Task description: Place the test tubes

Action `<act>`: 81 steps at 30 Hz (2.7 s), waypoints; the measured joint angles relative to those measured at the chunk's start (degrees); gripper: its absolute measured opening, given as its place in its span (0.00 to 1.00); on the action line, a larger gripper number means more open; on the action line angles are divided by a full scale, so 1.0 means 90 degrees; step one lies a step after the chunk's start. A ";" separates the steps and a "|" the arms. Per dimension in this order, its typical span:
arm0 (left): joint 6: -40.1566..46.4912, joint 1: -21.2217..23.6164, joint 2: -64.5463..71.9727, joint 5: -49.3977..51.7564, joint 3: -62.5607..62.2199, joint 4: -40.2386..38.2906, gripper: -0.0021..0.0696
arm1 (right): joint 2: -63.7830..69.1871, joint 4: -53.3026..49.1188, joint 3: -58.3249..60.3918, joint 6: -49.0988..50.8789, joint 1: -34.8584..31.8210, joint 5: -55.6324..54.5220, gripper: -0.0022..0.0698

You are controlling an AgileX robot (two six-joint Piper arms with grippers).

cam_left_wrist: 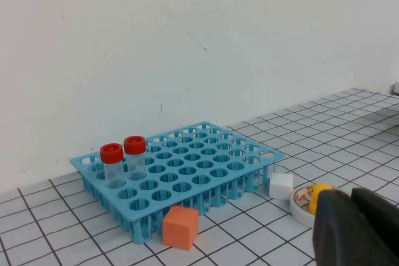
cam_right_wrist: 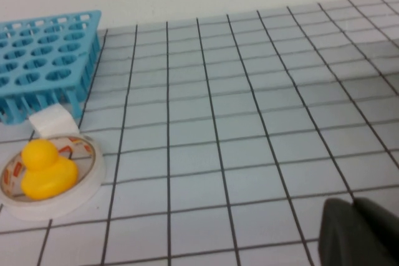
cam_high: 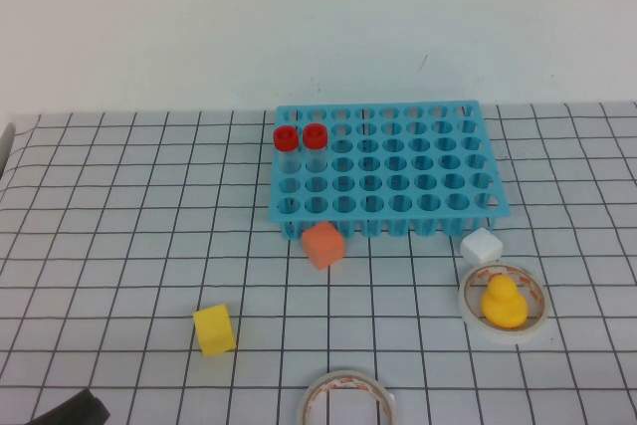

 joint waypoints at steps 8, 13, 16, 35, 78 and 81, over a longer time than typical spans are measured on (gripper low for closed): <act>0.0000 0.0000 0.0000 0.0000 0.0000 0.0000 0.03 | 0.0000 0.0000 -0.0023 0.0055 0.0000 0.0293 0.03; 0.0000 0.0000 0.0000 0.0000 0.0000 0.0000 0.03 | 0.0000 0.0000 -0.0047 0.0055 0.0000 0.0394 0.03; 0.0000 0.0000 0.0000 0.0000 0.0000 0.0000 0.03 | 0.0000 0.0000 -0.0047 0.0055 0.0000 0.0403 0.03; 0.0000 0.0000 0.0000 0.0000 0.0000 0.0000 0.03 | 0.0000 0.0000 -0.0047 0.0055 0.0000 0.0417 0.03; -0.3175 0.4623 -0.0794 0.2367 0.0650 0.4139 0.03 | 0.0000 0.0000 -0.0049 0.0080 0.0000 0.0431 0.03; -0.3175 0.4623 -0.0794 0.2458 0.0639 0.4139 0.03 | 0.0000 0.0000 -0.0049 0.0080 0.0000 0.0431 0.03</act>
